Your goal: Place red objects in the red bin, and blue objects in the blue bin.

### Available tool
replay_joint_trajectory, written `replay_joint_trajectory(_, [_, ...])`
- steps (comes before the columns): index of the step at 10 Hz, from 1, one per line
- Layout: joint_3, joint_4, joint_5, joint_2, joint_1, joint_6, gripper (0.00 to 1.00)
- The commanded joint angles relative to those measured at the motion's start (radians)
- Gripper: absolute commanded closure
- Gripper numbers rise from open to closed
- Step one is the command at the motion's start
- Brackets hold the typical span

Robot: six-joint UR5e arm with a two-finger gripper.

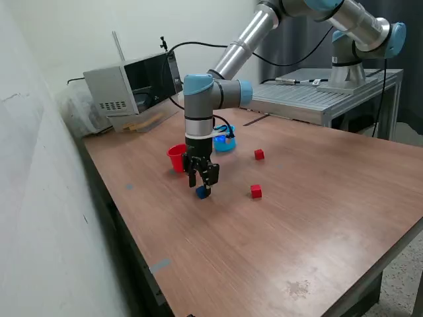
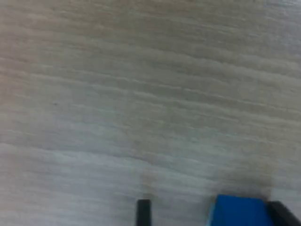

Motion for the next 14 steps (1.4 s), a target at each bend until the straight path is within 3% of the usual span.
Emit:
replay_joint_trajectory(1, [0.001, 0.001, 0.0, 0.0, 0.001, -0.007, 1.0])
replay_joint_trajectory(5, [0.002, 0.002, -0.003, -0.006, 0.006, -0.015, 1.0])
replay_joint_trajectory(7, [0.019, 0.005, -0.003, -0.074, 0.006, -0.025, 1.0])
replay_joint_trajectory(11, [0.282, 0.059, -0.003, -0.377, -0.016, -0.024, 1.0])
replay_joint_trajectory(14, [0.46, 0.071, -0.004, -0.513, -0.104, -0.025, 1.0])
